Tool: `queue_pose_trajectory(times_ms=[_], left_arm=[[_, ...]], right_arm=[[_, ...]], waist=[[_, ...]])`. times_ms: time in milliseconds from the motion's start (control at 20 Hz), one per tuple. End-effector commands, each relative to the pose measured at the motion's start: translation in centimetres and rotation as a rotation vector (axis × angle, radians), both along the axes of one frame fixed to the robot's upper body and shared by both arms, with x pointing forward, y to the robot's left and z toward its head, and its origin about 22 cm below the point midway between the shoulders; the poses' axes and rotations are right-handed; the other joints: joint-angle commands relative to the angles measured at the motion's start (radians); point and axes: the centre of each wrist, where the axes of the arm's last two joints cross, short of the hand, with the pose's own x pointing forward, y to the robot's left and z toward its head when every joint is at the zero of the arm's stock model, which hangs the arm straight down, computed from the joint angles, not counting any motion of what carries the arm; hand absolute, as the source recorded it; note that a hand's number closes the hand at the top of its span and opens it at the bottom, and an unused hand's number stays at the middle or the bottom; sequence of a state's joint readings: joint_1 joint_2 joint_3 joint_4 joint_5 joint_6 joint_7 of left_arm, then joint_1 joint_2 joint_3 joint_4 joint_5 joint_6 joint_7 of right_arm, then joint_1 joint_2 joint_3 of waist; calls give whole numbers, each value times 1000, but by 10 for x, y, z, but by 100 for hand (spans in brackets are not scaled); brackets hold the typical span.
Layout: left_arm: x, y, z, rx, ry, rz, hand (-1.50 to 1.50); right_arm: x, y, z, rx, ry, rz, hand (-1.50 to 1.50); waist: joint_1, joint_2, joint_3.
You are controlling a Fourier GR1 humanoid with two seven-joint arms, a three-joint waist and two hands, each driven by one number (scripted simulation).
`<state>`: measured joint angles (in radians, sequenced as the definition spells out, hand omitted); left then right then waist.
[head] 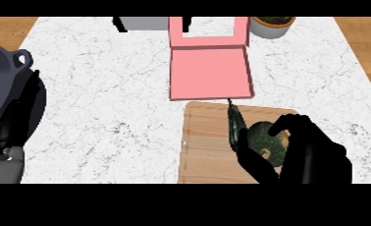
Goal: Pick the squash from the cutting board and place it in the cardboard box
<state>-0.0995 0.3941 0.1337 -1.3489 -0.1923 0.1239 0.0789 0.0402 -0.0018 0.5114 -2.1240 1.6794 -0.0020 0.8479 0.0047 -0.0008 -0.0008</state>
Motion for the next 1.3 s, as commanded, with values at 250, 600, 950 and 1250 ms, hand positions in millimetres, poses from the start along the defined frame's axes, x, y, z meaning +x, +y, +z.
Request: queue_pose_trajectory(times_ms=[250, 600, 950, 1250], left_arm=[[3, 10, -1, 24, -6, -27, 0], [16, 1, 4, -19, -5, -17, 0], [-3, 2, -3, -11, -11, -31, 0], [11, 7, 14, -2, -17, -58, 0]], right_arm=[[84, 29, 57, 197, -100, 64, 150], [146, 31, 58, 343, -87, 62, 150], [209, 35, 34, 373, -52, 66, 150], [260, 17, 35, 326, 16, -12, 150]], waist=[[17, 7, 0], [12, 8, 1], [22, 7, 1], [41, 18, 0]])
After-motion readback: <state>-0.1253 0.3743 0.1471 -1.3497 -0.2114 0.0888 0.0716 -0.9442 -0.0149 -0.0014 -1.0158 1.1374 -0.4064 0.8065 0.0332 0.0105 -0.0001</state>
